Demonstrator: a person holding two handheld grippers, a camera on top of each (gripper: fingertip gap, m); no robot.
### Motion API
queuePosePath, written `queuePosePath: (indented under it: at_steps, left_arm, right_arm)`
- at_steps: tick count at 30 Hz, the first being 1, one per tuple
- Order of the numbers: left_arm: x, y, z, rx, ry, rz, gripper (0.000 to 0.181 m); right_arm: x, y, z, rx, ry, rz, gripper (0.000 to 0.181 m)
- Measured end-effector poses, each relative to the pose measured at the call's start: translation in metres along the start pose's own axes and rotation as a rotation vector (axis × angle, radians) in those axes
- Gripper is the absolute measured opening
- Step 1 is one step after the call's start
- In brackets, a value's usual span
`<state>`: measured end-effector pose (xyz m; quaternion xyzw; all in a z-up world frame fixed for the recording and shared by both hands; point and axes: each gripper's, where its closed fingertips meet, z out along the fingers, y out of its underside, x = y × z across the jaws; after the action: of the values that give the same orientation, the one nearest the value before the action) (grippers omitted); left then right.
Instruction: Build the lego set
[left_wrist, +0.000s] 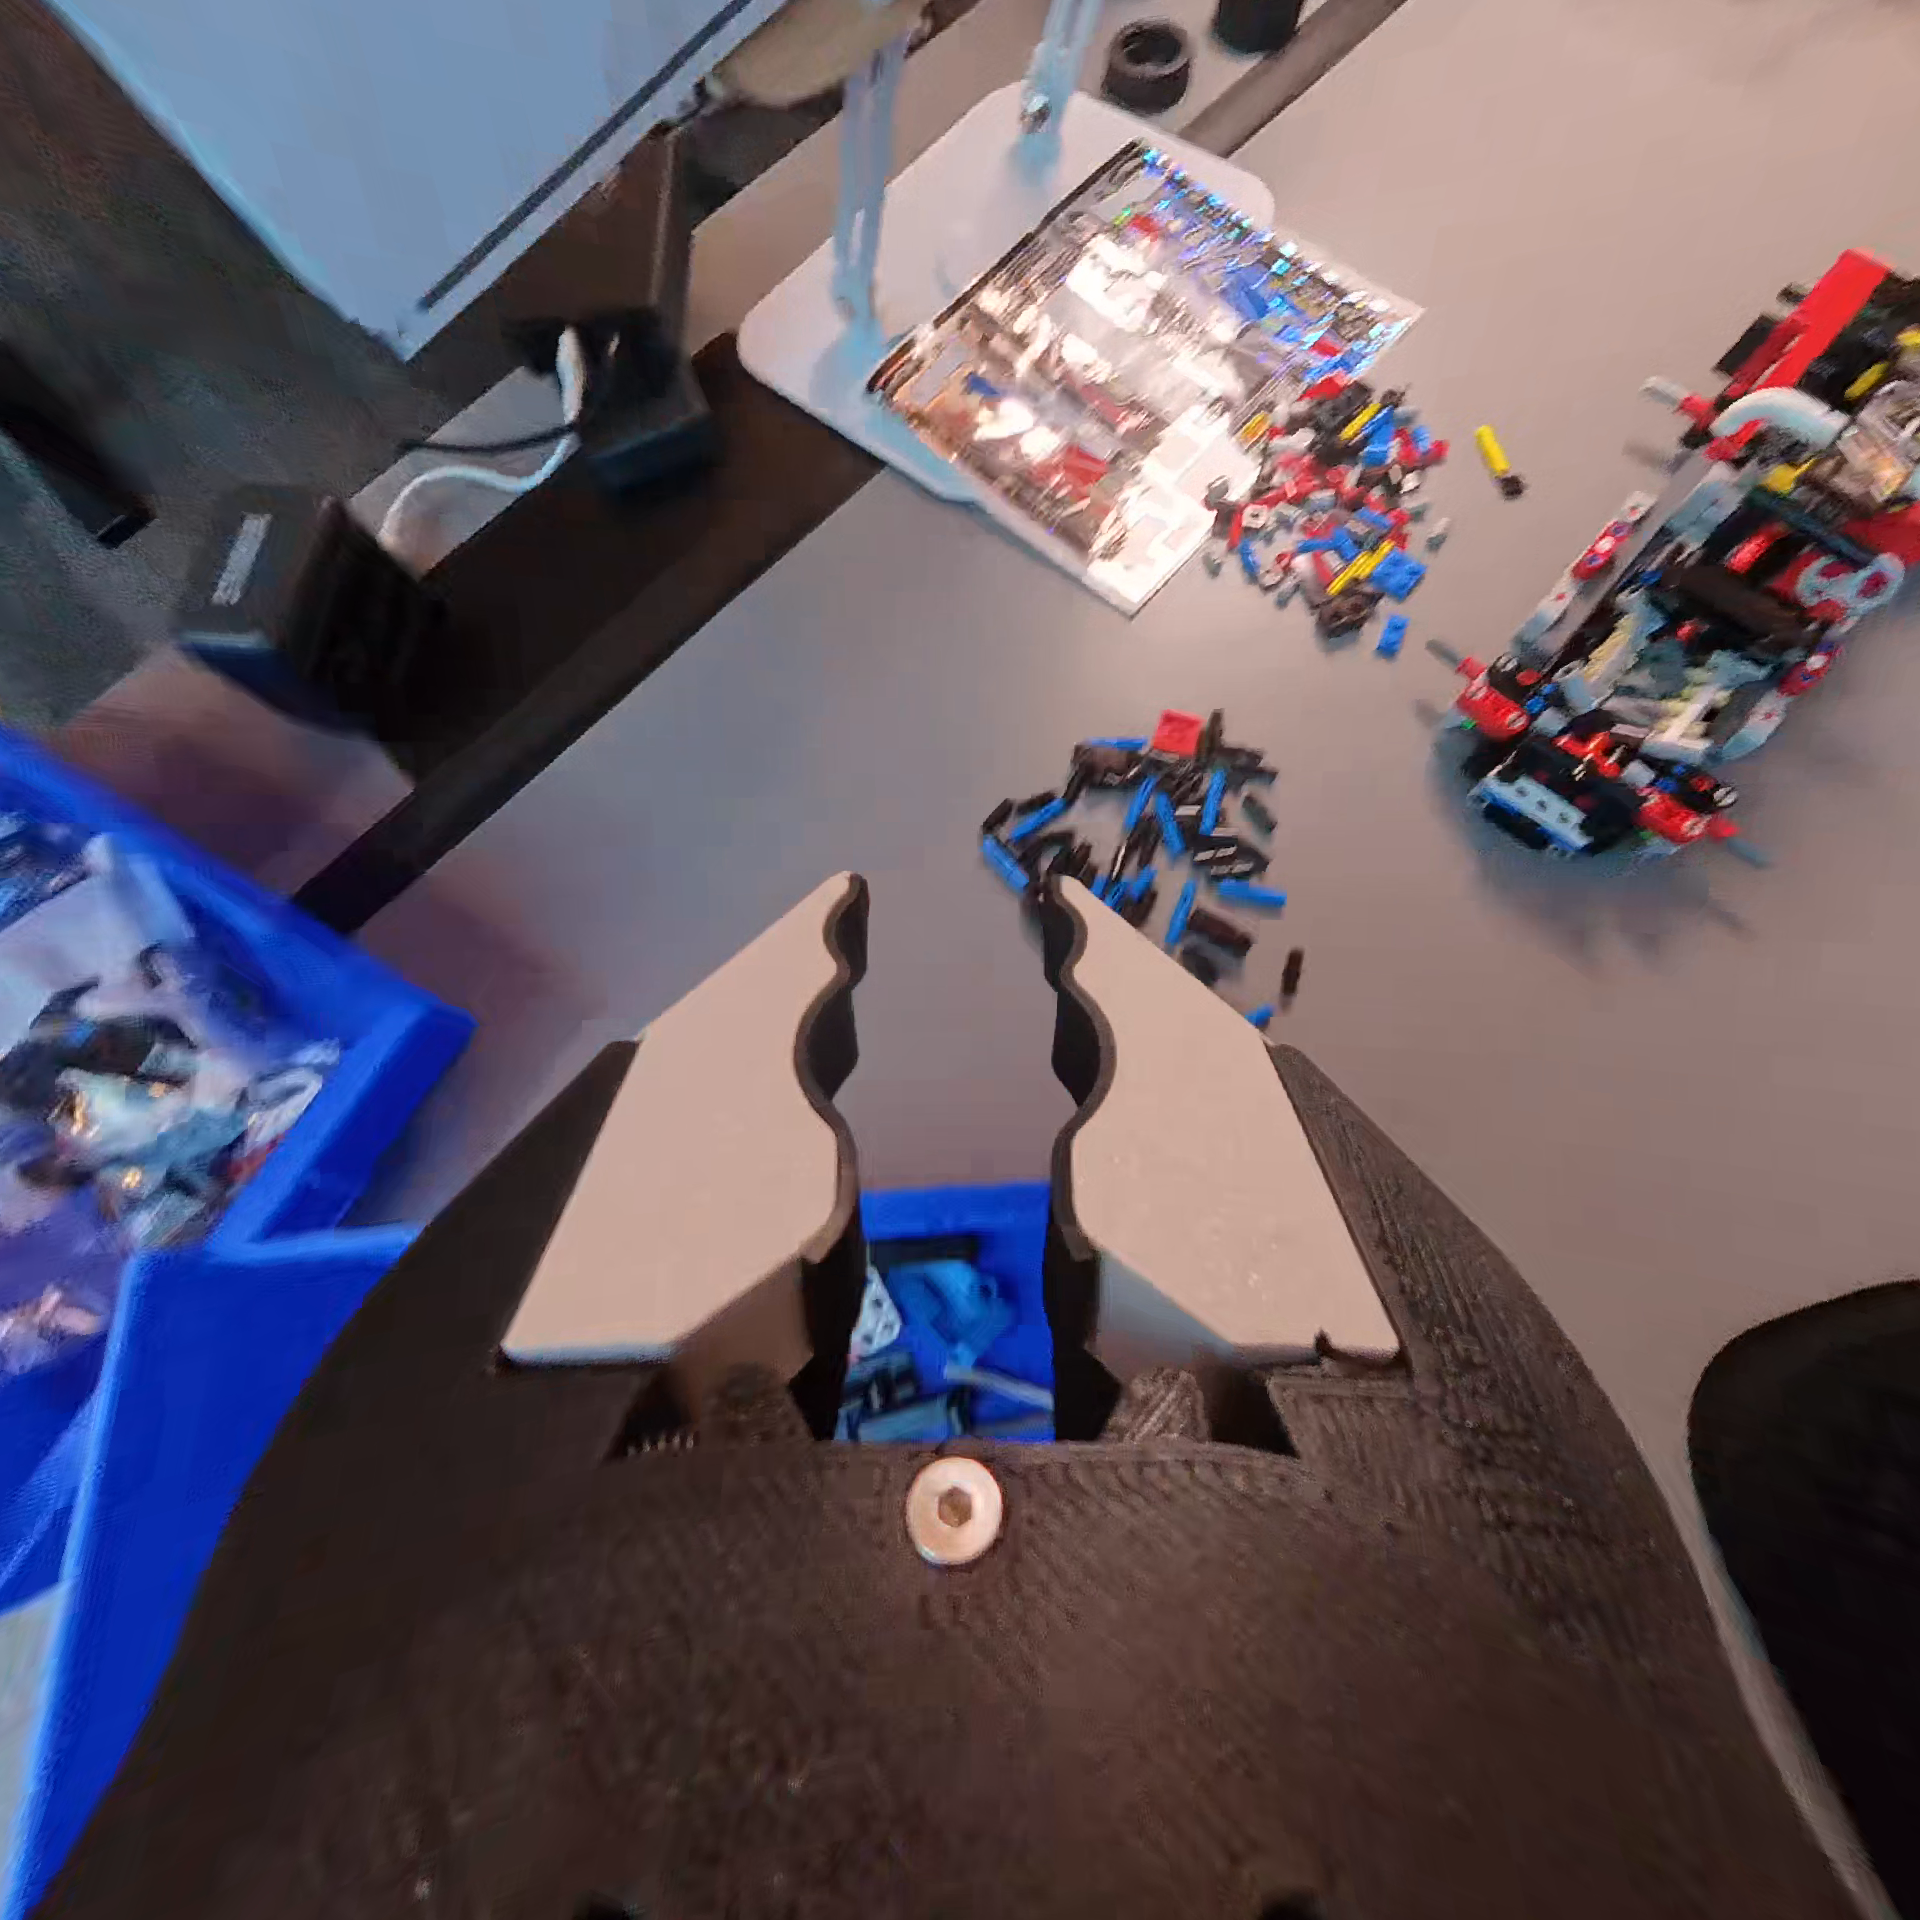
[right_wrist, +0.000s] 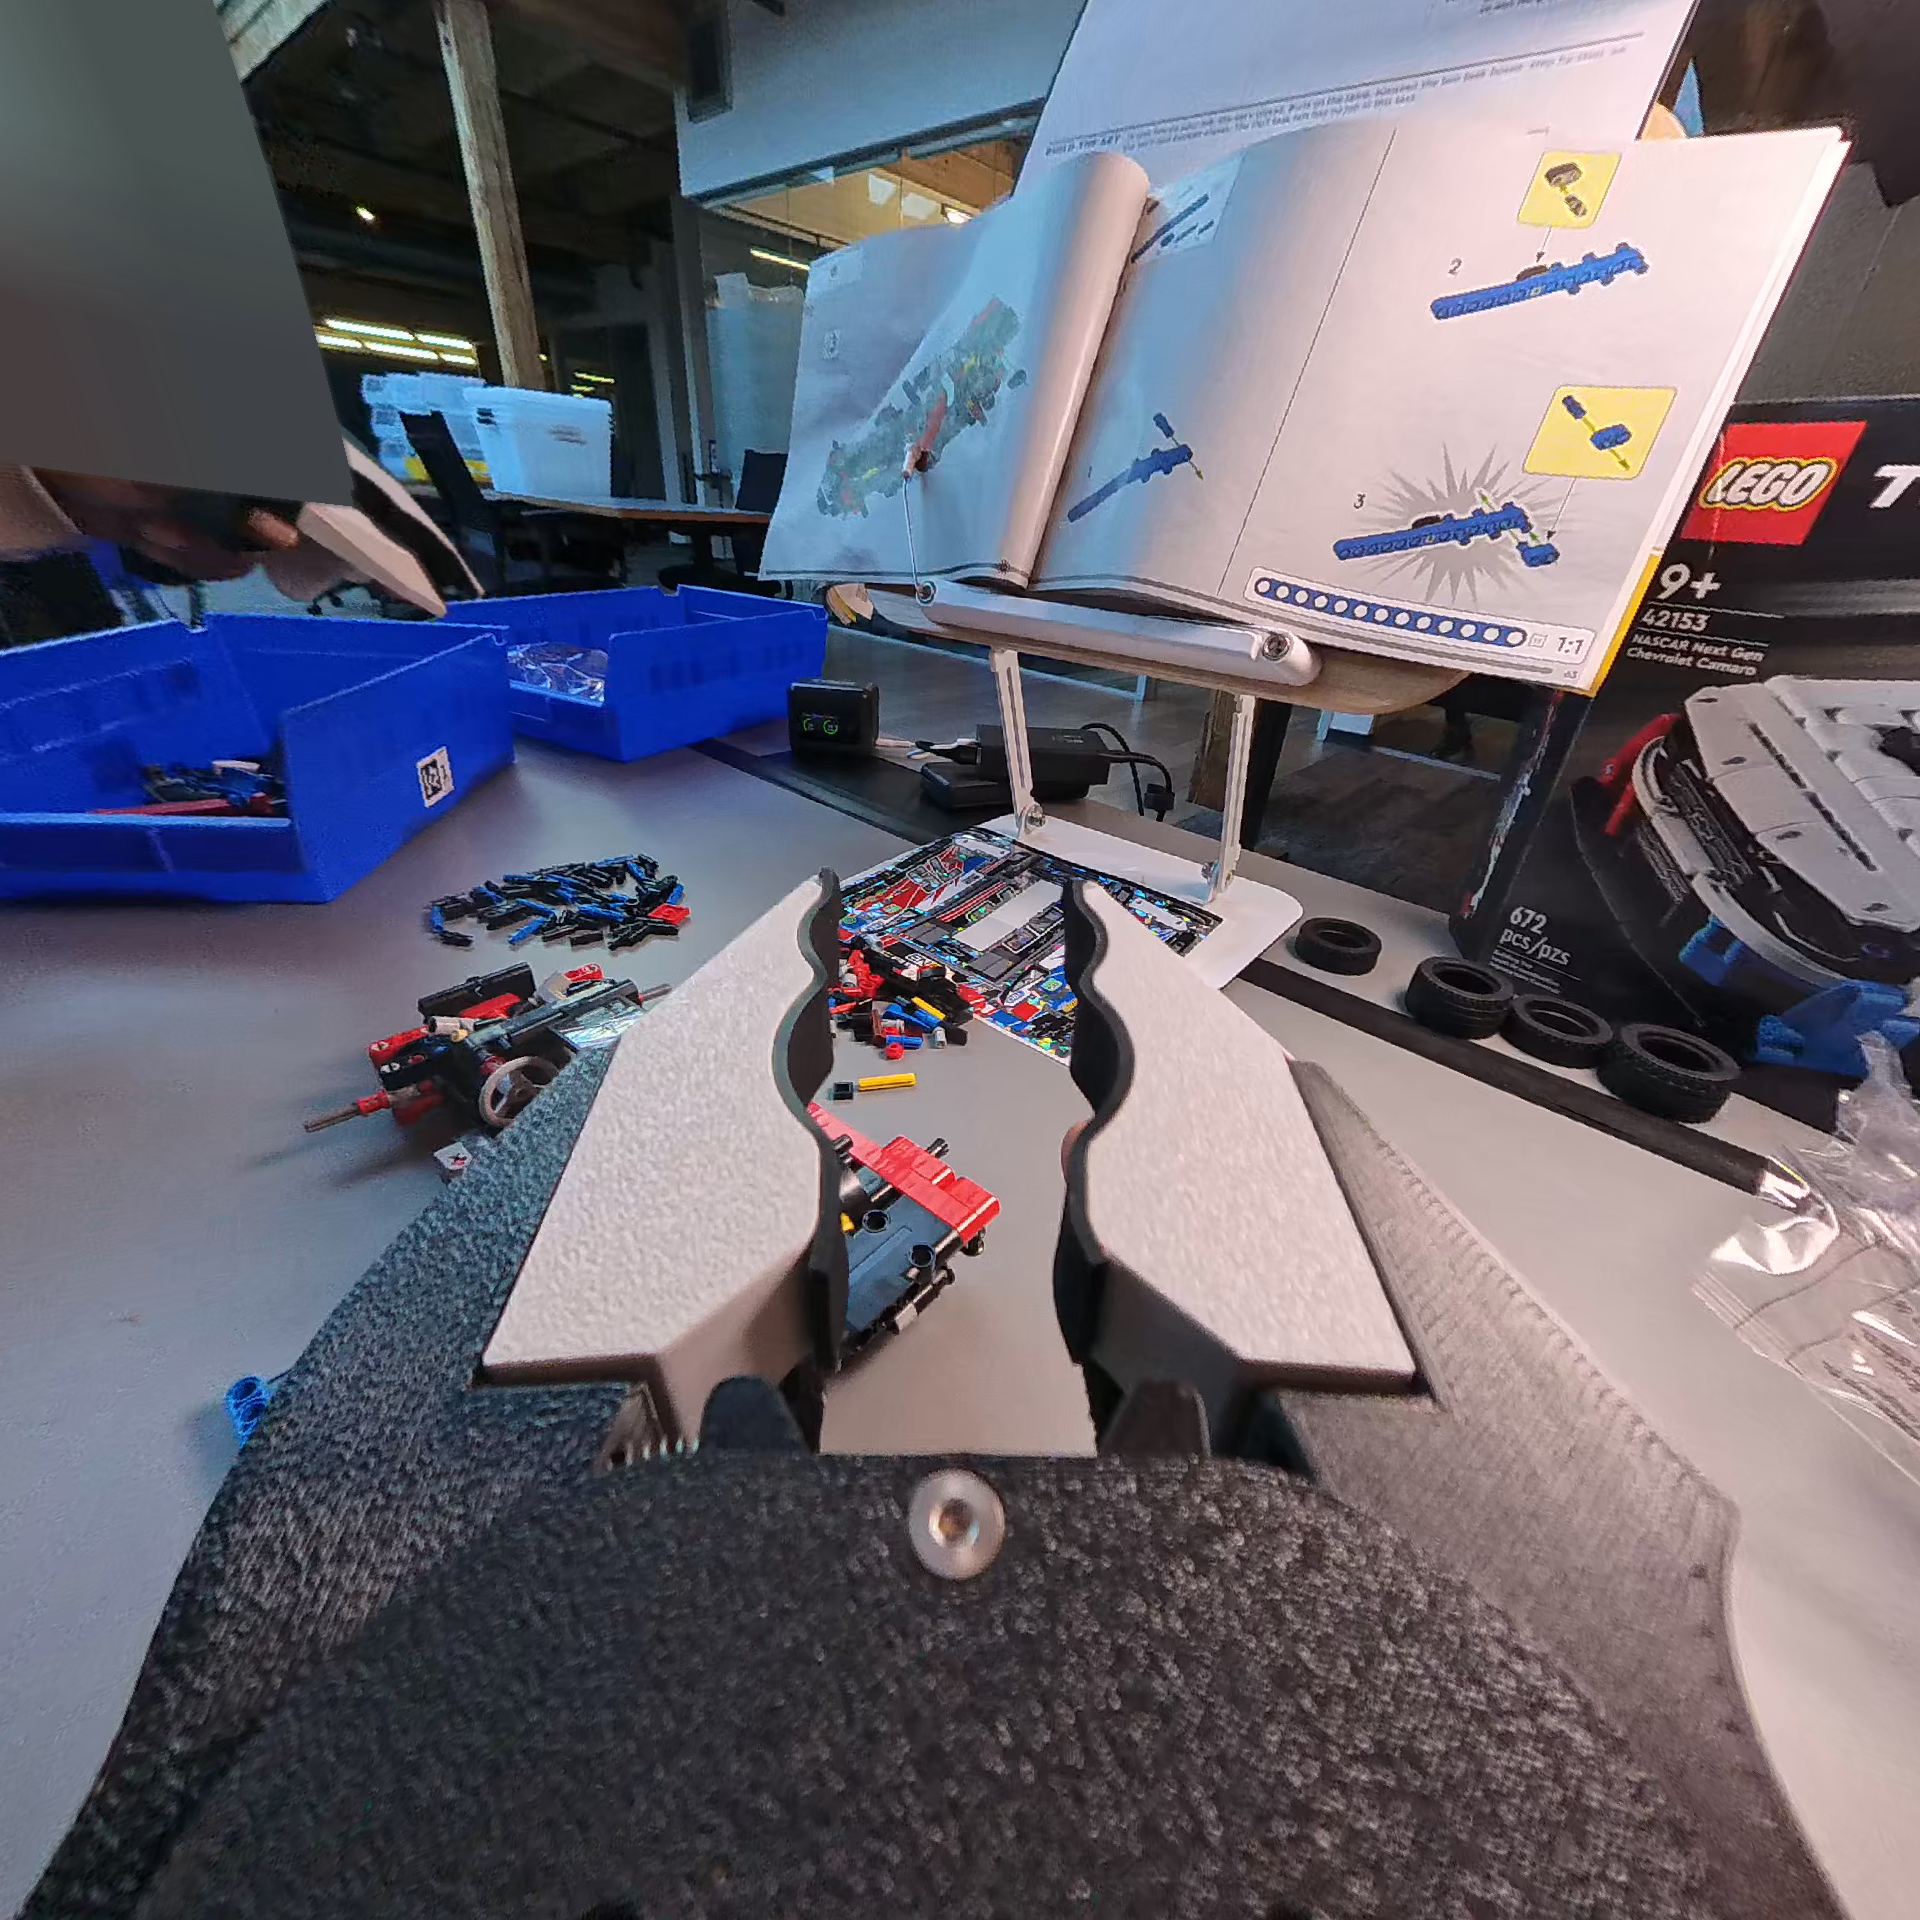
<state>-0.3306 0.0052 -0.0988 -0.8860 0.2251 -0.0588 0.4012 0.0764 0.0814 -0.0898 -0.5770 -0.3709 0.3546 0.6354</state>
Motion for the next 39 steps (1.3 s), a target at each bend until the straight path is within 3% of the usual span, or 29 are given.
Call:
queuePosePath:
  at_steps: [7,13,16,18,20,23,28,30,35,39]
  left_arm:
    - [-0.033,0.129,-0.043,-0.401,-0.089,-0.054,0.022]
    - [-0.014,0.17,-0.036,-0.525,-0.013,-0.028,0.028]
    - [-0.021,0.192,-0.038,-0.653,-0.032,0.014,0.033]
    - [-0.013,0.208,-0.041,-0.721,0.066,-0.046,0.041]
    - [-0.02,0.221,-0.041,-0.766,0.068,-0.016,0.04]
    - [-0.024,0.222,-0.041,-0.759,0.09,-0.023,0.0]
    - [-0.068,0.182,-0.051,-0.587,-0.115,-0.026,0.002]
    - [-0.083,0.176,-0.061,-0.577,-0.174,-0.054,0.014]
    - [-0.091,0.198,-0.066,-0.706,-0.152,-0.062,0.023]
    - [-0.09,0.219,-0.054,-0.805,-0.09,-0.055,0.018]
  right_arm:
    - [-0.007,-0.002,0.002,0.003,-0.012,-0.01,0.04]
    - [-0.016,-0.006,0.004,0.004,-0.015,-0.036,0.04]
    - [-0.02,-0.008,0.005,0.001,-0.011,-0.065,0.039]
    - [-0.022,-0.01,0.004,0.0,-0.005,-0.087,0.04]
    - [-0.022,-0.011,0.003,0.002,0.002,-0.1,0.039]
    - [-0.02,-0.013,0.001,0.003,0.014,-0.106,0.039]
    - [-0.016,-0.011,-0.002,-0.006,0.025,-0.107,0.039]
    - [-0.018,-0.007,-0.003,-0.03,-0.003,-0.119,0.046]
    - [-0.042,0.007,-0.014,-0.16,-0.221,-0.117,0.053]
    - [-0.045,0.014,-0.027,-0.231,-0.283,-0.148,0.059]
